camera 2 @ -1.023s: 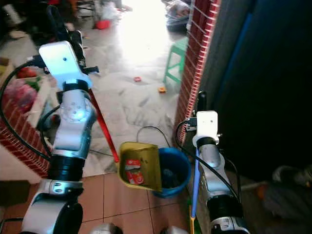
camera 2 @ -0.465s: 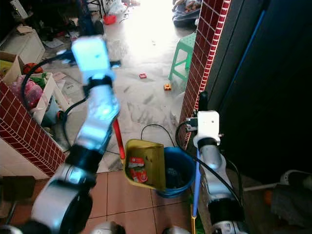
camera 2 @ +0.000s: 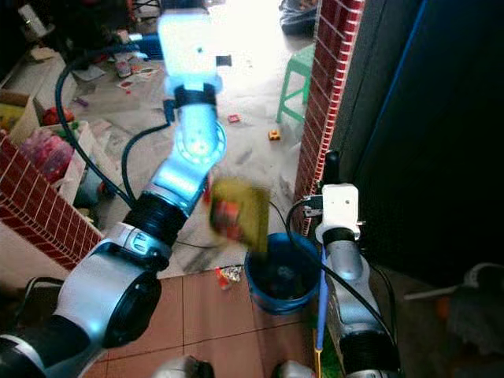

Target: Sweep floor

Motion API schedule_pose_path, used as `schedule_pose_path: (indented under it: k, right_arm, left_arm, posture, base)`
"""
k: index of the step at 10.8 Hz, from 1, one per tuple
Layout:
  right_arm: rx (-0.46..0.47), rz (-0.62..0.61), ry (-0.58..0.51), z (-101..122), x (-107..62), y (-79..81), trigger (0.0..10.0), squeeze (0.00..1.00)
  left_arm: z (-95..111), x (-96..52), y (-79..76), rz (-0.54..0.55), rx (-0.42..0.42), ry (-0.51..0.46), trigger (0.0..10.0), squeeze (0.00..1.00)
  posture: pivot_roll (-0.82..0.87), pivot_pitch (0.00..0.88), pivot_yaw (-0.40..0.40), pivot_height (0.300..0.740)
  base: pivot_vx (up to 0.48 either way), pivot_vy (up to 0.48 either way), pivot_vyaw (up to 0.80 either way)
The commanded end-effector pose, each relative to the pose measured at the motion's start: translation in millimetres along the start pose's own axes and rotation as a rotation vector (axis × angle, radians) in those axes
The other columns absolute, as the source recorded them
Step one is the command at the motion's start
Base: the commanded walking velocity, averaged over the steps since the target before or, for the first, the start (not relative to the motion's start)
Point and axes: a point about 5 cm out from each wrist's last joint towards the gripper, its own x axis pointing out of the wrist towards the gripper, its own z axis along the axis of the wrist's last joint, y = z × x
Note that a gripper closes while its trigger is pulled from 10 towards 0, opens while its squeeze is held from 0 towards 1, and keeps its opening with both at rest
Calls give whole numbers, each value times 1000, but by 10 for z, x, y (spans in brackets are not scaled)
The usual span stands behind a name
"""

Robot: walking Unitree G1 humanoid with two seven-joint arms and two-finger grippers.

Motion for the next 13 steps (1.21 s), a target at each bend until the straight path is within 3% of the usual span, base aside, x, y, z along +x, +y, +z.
schedule_pose_path:
  k: [1,2,3,4,5,8,10,12,13]
  right_arm:
    - [-14,-4,-17,44,-12,-2,10000,0]
    - [-14,-5,-15,42,-18,-4,10000,0]
    - [-12,-7,-14,48,-21,-5,10000,0]
    - [-10,-8,-17,57,-9,-3,10000,0]
    - [-8,-6,-20,65,2,2,10000,0]
    - [-5,1,-30,90,39,23,10000,0]
    - [-3,3,-32,95,60,32,10000,0]
    - [0,4,-32,92,79,53,10000,0]
    - [4,6,-33,97,95,69,10000,0]
  left_arm:
    - [152,-85,-236,-77,-54,-58,10000,0]
    - [118,-152,-287,-102,-55,-55,10000,0]
    - [70,-315,-405,-214,-57,-83,10000,0]
    - [-7,-568,-519,-342,-73,-76,10000,0]
    - [-45,-650,-545,-371,-84,-54,10000,0]
    - [-29,-747,-662,-460,-157,-32,10000,0]
    - [64,-774,-795,-547,-262,-3,10000,0]
    - [287,-779,-954,-685,-375,-52,10000,0]
    - [482,-797,-1059,-811,-457,-108,10000,0]
  posture:
    - [-174,38,95,740]
    - [-174,38,97,740]
    - [-172,35,100,740]
    - [-169,30,100,740]
    - [-169,26,102,740]
    - [-164,14,100,740]
    - [-154,11,97,740]
    - [-139,13,93,740]
    - [-135,13,91,740]
  base:
    - [0,0,0]
    - [0,0,0]
    - [0,0,0]
    - [0,0,0]
    - [0,0,0]
    - [0,0,0]
    - [0,0,0]
    - [0,0,0]
    - [0,0,0]
